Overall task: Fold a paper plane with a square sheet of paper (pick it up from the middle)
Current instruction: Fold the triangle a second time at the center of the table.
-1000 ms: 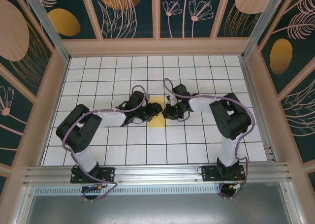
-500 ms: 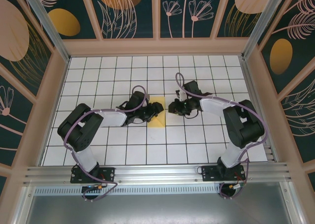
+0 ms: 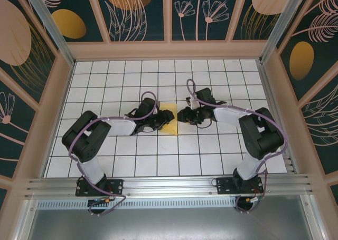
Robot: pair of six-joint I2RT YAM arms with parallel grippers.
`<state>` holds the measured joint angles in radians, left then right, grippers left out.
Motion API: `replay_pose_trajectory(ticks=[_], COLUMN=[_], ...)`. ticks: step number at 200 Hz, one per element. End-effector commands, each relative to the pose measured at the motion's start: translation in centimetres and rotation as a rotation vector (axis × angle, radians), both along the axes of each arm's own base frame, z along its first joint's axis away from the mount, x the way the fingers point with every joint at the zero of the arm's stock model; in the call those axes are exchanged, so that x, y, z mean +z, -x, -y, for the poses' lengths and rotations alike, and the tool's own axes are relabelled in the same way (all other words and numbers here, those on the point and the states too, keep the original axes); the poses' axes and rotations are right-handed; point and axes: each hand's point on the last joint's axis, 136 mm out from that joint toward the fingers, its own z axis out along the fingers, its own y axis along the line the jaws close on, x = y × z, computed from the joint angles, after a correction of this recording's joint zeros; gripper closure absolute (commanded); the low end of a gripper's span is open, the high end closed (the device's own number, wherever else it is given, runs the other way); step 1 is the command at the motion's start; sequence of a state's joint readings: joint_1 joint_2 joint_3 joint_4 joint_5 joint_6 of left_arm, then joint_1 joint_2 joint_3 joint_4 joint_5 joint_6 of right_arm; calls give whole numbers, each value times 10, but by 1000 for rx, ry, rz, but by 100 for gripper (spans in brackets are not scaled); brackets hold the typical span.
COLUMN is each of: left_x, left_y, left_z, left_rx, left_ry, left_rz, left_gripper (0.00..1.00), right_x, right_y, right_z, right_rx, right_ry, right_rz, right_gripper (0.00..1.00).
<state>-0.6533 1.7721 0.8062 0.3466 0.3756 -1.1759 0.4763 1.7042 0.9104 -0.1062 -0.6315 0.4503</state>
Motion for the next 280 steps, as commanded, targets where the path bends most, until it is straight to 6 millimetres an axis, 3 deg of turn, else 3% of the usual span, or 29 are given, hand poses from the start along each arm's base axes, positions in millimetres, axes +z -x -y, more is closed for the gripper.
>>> replay_pose_trajectory(ticks=[1, 81, 152, 206, 266, 270, 280], left_x=[-1, -9, -9, 27, 23, 13, 9], left_y=[-3, 4, 11, 8, 8, 9, 9], left_z=[1, -3, -9, -6, 3, 4, 5], left_rx=[3, 1, 0, -10, -46, -50, -55], left_ry=[-18, -27, -30, 27, 60, 49, 50], left_rz=[9, -8, -10, 87, 74, 54, 45], left_gripper=[55, 60, 62, 63, 68, 68, 69], right_x=[8, 3, -10, -26, -35, -35, -36], right_y=[-5, -14, -13, -3, -6, -6, -8], right_z=[-9, -15, -16, -18, -17, -17, -16], right_rx=[21, 23, 37, 60, 54, 53, 51], right_ry=[-41, -39, -19, 16, 48, 53, 62], right_rz=[28, 19, -7, -31, -32, -33, -28], right_gripper=[66, 75, 92, 93, 93, 93, 93])
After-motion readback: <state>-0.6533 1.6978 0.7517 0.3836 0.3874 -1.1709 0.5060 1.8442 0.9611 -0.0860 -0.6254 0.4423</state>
